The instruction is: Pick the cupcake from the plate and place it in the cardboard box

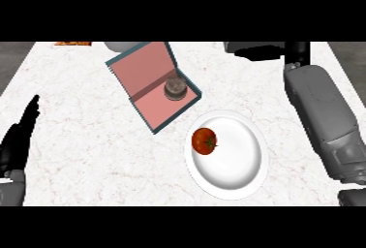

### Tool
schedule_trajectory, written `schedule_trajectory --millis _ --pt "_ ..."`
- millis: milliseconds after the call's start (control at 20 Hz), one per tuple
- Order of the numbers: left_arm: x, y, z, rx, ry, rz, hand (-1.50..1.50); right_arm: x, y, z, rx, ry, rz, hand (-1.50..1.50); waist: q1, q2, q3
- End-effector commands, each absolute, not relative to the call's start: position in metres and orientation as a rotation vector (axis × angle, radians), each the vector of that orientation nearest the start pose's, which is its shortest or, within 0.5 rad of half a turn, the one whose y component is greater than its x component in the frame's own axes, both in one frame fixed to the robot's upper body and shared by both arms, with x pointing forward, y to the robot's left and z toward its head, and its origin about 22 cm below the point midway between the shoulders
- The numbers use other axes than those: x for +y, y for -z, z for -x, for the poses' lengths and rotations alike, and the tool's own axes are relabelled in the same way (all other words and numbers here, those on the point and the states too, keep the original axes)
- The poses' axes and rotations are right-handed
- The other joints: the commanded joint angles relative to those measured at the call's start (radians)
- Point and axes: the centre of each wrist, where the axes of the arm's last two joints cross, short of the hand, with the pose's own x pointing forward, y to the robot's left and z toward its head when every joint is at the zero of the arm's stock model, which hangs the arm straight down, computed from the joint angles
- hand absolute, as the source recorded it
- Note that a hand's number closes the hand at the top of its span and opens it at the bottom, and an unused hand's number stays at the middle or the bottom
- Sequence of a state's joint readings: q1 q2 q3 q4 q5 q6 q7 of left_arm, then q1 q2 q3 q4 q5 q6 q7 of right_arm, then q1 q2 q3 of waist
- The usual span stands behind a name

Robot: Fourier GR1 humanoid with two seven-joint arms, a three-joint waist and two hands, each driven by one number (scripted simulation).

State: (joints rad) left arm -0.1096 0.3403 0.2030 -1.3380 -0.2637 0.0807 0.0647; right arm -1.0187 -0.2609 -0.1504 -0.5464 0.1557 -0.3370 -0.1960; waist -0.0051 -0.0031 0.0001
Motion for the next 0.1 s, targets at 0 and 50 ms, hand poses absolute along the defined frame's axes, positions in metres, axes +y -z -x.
schedule_trajectory --millis 0,50 --pt "0.362 -0.023 -0.276 -1.353 0.183 -0.667 0.0 -0.271 -0.112 -0.439 -1.739 -0.225 0.496 -1.5 -0.01 -0.001 0.0" --pt "0.366 -0.016 -0.263 -1.359 0.196 -0.646 0.0 -0.284 -0.111 -0.436 -1.706 -0.258 0.498 -1.5 -0.005 -0.001 0.0"
